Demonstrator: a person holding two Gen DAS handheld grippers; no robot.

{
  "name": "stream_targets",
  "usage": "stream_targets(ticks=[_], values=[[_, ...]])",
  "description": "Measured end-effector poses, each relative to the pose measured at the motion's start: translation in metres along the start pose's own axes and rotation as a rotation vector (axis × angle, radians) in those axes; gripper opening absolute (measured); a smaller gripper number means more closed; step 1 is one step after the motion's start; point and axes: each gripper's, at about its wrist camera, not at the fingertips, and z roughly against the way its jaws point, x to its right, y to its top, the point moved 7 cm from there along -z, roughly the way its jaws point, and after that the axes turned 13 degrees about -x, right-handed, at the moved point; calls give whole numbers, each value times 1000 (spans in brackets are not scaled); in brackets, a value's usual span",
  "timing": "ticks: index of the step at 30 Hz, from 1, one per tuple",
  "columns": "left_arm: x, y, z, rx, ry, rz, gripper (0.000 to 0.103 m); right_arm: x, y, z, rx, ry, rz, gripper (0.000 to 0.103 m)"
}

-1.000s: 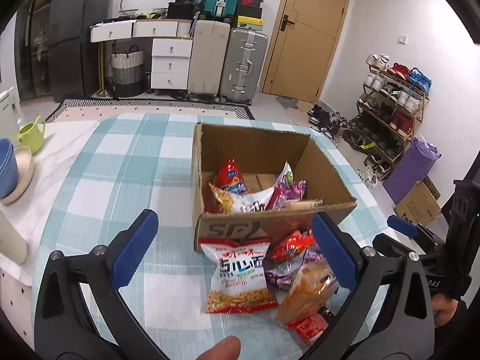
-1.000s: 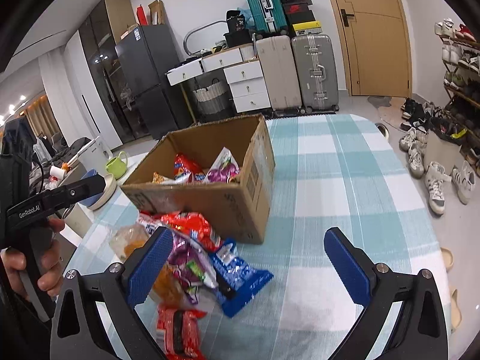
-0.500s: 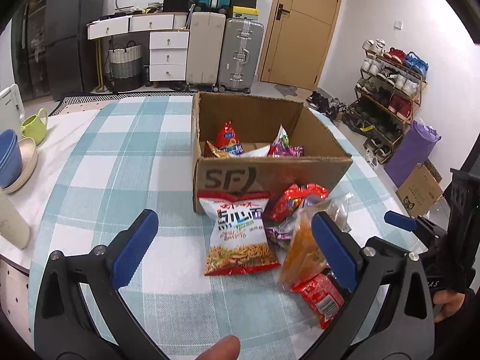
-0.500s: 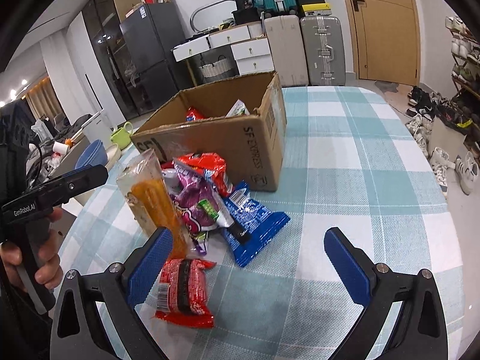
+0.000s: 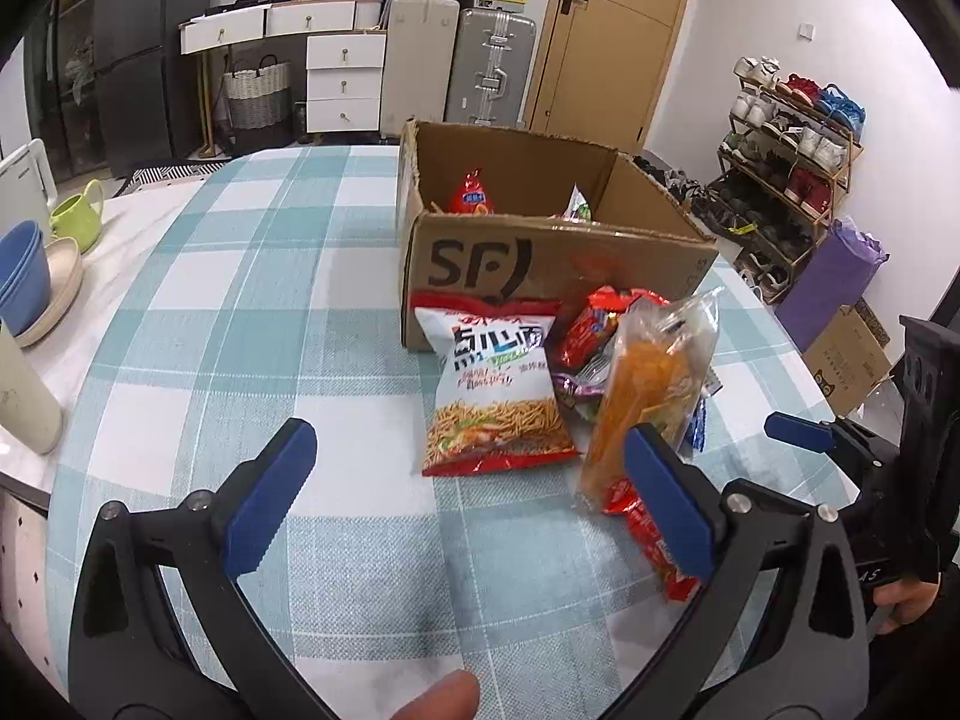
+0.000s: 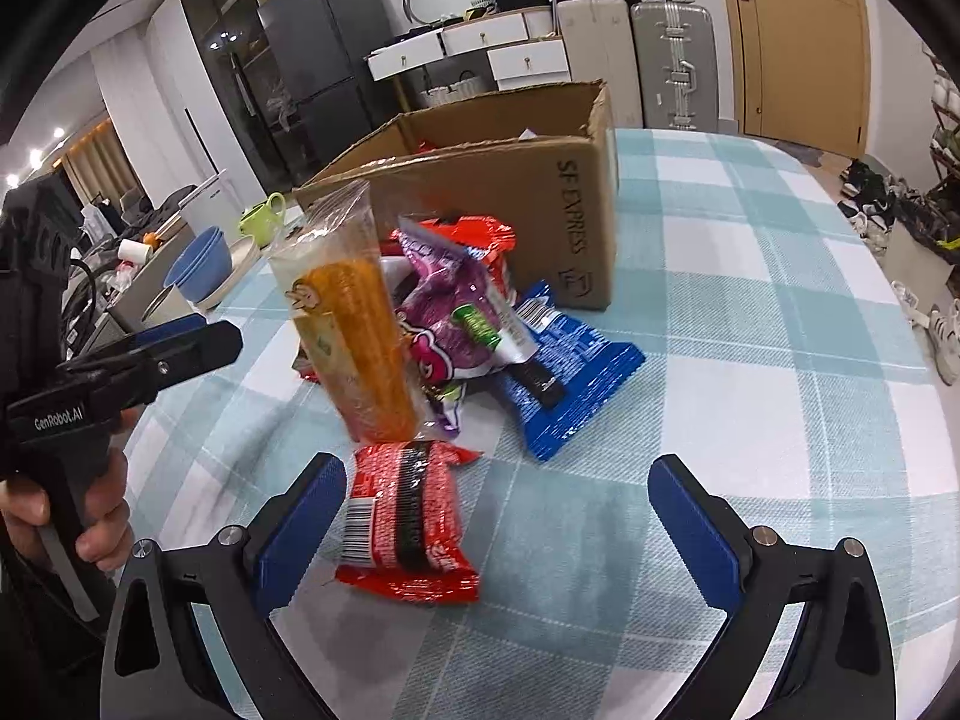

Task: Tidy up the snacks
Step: 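Move both open grippers back toward the remaining snacks, then grasp the red wafer pack with the right gripper while the left grasps the orange bread bag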

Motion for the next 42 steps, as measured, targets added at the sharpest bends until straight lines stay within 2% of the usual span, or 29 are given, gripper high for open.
stream_targets(ticks=[2,7,14,18,22,26,31,33,34,36,39,42], values=[[0,-5,-3,-14,-9,-3,102,-5,-2,-3,-13,4,12,102],[1,-14,-11,-28,28,-26,102,-18,-9,-15,-57,14,41,102],[-3,-27,-25,-70,7,-8,102,-27,-14,-29,-99,1,66,102],[-7,-31,-30,-77,22,-7,102,-35,-16,-33,-103,25,76,102],[-11,-31,-32,-79,26,1,102,-39,-17,-38,-106,9,93,102],[-14,-32,-34,-83,38,-2,102,-44,-20,-37,-103,-9,123,94],[-14,-34,-34,-86,38,5,102,-48,-18,-38,-97,-22,140,77],[-14,-33,-34,-85,37,4,102,-47,-18,-37,-96,-19,141,65],[-14,-34,-34,-84,37,4,102,-46,-18,-36,-95,-15,139,63],[-13,-34,-35,-84,34,1,102,-45,-19,-33,-93,9,137,50],[-9,-34,-36,-89,33,-7,102,-42,-21,-25,-74,9,150,44],[-5,-34,-37,-90,29,-16,102,-41,-24,-17,-47,27,150,44]])
